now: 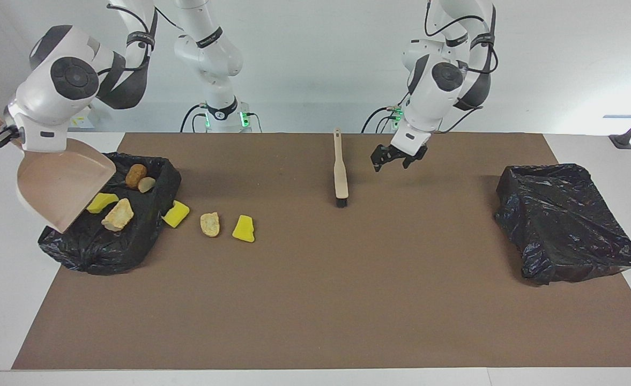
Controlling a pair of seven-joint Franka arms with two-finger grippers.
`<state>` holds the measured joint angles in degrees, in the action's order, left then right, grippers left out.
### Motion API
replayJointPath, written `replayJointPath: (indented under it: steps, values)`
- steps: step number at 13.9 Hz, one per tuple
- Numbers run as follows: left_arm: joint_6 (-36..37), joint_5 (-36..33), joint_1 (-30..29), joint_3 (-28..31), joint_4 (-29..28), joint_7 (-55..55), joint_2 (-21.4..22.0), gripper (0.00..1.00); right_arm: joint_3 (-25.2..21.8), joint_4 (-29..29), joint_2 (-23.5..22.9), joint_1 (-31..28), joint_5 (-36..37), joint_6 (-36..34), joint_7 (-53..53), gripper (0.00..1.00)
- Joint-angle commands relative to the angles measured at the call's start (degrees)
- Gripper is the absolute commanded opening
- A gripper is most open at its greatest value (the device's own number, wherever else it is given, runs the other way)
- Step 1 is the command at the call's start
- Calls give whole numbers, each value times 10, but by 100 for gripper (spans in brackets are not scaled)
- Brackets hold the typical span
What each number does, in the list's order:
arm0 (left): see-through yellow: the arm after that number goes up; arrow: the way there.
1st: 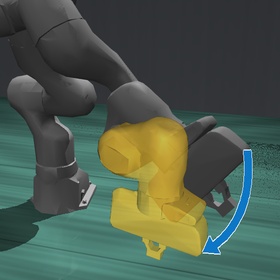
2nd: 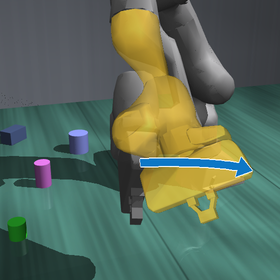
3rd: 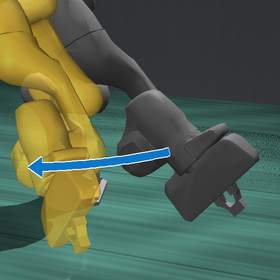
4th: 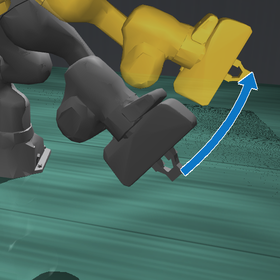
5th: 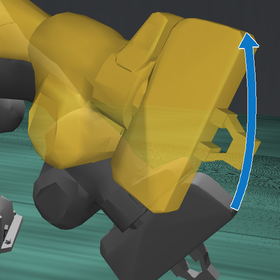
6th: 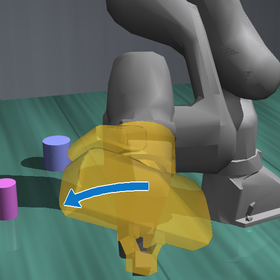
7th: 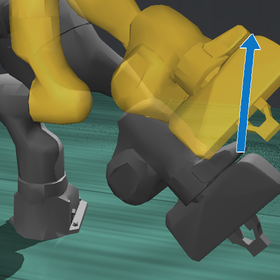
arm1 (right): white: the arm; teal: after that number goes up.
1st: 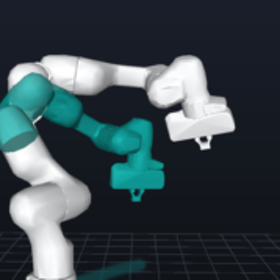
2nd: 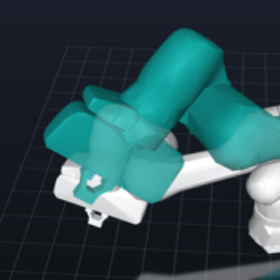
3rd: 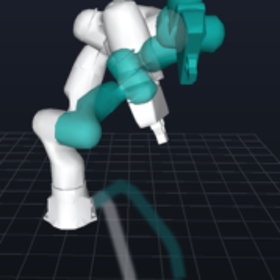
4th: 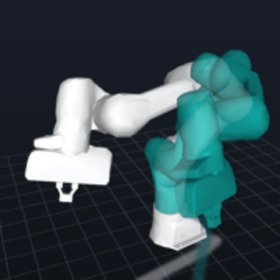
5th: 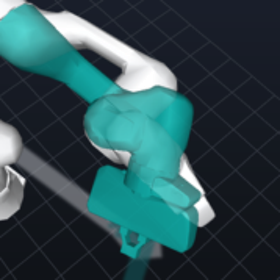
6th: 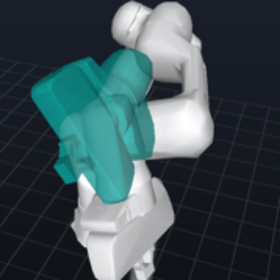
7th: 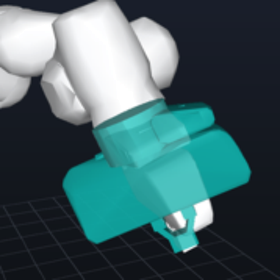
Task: Sweep and dump trash in bin
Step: 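Carry the empty dustpan back and set it on the table center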
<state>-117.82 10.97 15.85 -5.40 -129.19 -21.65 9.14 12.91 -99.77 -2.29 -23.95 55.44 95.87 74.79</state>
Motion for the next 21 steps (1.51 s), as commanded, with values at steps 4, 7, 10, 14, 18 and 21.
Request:
replayJointPath:
  steps: [4, 7, 10, 14, 18, 21]
  values:
    - [44, -54, -130, -6, 38, 203, 11, 100, 1, 19, 10, -8, -213, -11, 52, 0]
    - [146, -81, -152, -5, 148, 206, -11, 100, 4, 5, 22, 0, -271, -34, 5, 0]
    - [237, -84, -166, -5, 211, 205, -9, 100, 5, 3, 24, 30, -320, -55, -77, 0]
    - [376, -85, -165, 13, 321, 206, -4, 100, 5, 1, 29, 92, -382, -89, -313, 0]
    - [343, -85, -165, 25, 334, 215, -4, 100, 5, 2, 28, 141, -468, -85, -544, 0]
    - [330, -85, -166, 26, 328, 215, -1, 100, 5, 1, -2, 189, -519, -62, -691, 0]
